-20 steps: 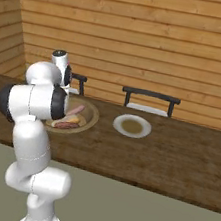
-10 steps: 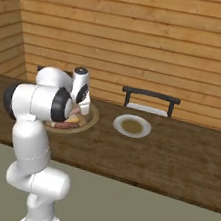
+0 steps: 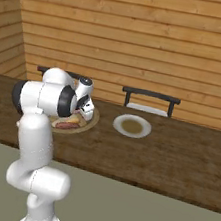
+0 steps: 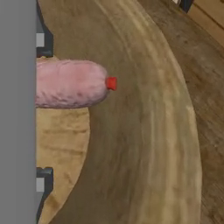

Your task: Place one bun and one sausage from the bowl on each plate.

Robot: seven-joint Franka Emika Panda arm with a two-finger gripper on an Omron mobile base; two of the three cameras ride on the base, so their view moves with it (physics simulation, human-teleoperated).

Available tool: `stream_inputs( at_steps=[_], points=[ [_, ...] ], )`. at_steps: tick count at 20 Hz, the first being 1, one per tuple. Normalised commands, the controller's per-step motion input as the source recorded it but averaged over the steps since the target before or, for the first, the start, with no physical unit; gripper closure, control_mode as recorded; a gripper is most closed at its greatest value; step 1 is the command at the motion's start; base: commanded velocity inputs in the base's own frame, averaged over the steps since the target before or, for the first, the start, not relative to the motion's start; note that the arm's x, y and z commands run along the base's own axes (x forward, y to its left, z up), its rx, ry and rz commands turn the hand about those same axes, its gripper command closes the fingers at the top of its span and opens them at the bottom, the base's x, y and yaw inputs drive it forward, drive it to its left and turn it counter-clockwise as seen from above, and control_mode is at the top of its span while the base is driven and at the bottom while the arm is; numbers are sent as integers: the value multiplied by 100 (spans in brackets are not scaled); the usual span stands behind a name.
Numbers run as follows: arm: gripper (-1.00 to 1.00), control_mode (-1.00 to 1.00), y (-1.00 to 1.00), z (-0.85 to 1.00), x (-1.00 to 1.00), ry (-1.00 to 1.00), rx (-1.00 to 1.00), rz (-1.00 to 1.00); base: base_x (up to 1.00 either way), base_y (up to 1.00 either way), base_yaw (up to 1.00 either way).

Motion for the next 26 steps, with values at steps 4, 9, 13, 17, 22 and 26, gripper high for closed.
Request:
stream_inputs(
  at_steps=[4,9,13,17,22,26],
  points=[
    [-100,-100,33,-9,45,3,-3,11,0,0,0],
    [-100,-100,11,-23,-1,0,-12,3,0,0,0],
    [100,-100,15,-23,-43,-2,-13,3,0,0,0],
    [100,-100,0,0,-14,-2,-2,0,0,0,0],
    [100,-100,0,70,0,-3,0,0,0,0,0],
    [100,-100,32,98,-11,-3,1,0,0,0,0]
  ],
)
